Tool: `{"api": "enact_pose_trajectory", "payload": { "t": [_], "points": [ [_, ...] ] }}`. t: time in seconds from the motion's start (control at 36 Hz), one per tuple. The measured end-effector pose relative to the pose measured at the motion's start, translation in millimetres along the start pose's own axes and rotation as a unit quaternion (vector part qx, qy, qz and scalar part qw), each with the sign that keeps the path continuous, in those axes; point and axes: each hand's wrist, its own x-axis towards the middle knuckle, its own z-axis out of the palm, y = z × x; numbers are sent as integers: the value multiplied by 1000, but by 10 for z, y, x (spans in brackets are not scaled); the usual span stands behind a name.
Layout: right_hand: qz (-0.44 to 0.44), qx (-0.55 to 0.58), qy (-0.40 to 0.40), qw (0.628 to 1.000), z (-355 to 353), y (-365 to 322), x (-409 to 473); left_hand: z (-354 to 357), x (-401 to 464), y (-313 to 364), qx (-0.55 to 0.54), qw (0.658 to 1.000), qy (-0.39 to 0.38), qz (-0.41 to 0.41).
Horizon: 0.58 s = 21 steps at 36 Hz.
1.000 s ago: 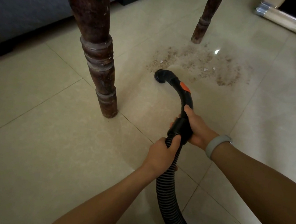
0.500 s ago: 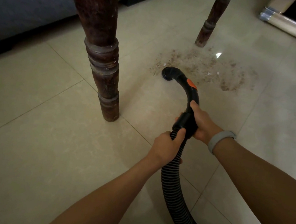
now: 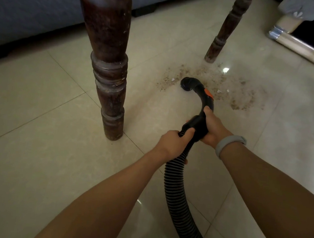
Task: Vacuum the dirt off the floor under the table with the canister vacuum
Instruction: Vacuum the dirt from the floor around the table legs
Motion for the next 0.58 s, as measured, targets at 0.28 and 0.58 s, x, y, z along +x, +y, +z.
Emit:
{"api": "enact_pose_trajectory", "payload": {
  "t": [0.28,0.58],
  "points": [
    [11,-5,-14,1000,49,-125,71,-45,115,97,7,1000,15,4],
    [32,27,-60,997,121,-71,-5,-45,71,37,12,999,36,-3]
  ]
}}
